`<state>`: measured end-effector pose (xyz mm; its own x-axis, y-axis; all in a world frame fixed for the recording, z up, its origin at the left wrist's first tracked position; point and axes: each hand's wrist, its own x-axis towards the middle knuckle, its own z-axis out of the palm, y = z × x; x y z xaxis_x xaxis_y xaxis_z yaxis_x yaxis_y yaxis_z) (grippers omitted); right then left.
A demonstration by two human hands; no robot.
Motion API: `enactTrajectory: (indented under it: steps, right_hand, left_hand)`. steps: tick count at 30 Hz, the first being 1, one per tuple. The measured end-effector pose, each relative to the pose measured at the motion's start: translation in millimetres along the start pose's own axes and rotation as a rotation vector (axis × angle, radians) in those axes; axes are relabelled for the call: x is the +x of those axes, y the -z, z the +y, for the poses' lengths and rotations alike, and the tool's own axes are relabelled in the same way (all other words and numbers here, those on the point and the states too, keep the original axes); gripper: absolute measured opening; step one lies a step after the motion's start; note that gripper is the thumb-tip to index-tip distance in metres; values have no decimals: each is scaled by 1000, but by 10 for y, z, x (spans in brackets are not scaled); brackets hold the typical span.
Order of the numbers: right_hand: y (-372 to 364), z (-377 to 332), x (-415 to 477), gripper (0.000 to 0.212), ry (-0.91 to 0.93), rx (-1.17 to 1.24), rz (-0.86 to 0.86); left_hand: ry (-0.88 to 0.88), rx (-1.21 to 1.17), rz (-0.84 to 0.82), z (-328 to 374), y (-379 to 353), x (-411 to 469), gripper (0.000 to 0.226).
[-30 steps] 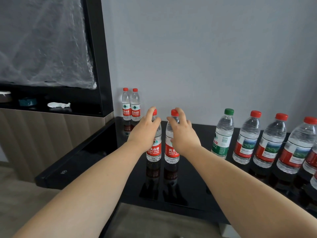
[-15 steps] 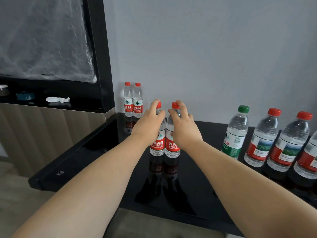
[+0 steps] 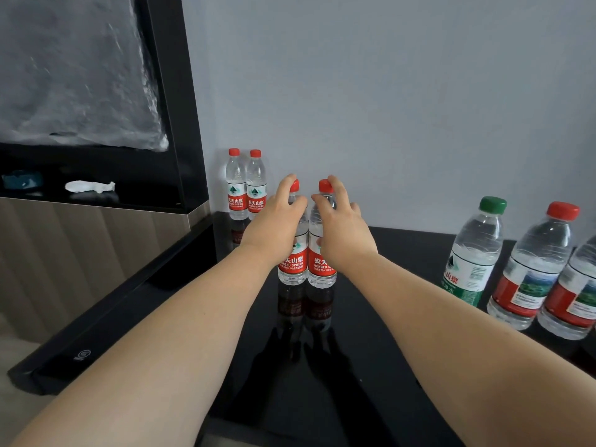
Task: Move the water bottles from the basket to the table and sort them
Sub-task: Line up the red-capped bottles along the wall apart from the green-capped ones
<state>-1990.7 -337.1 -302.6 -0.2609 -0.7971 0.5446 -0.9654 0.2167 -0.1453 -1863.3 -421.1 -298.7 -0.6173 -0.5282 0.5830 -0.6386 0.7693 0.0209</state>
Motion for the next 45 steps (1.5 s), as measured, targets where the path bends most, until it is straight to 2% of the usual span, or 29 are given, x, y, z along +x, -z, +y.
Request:
enactTrajectory:
  steps: [30,45]
  right_hand:
    - [-1027,213,1425,87,16,-8,42]
    - [-1376,252,1930,85,17,-32,51]
  left_hand:
    - [-9,-132,47,-940,-1001,1215,71]
    - [-53,40,86,-1309,-1281,1660,75]
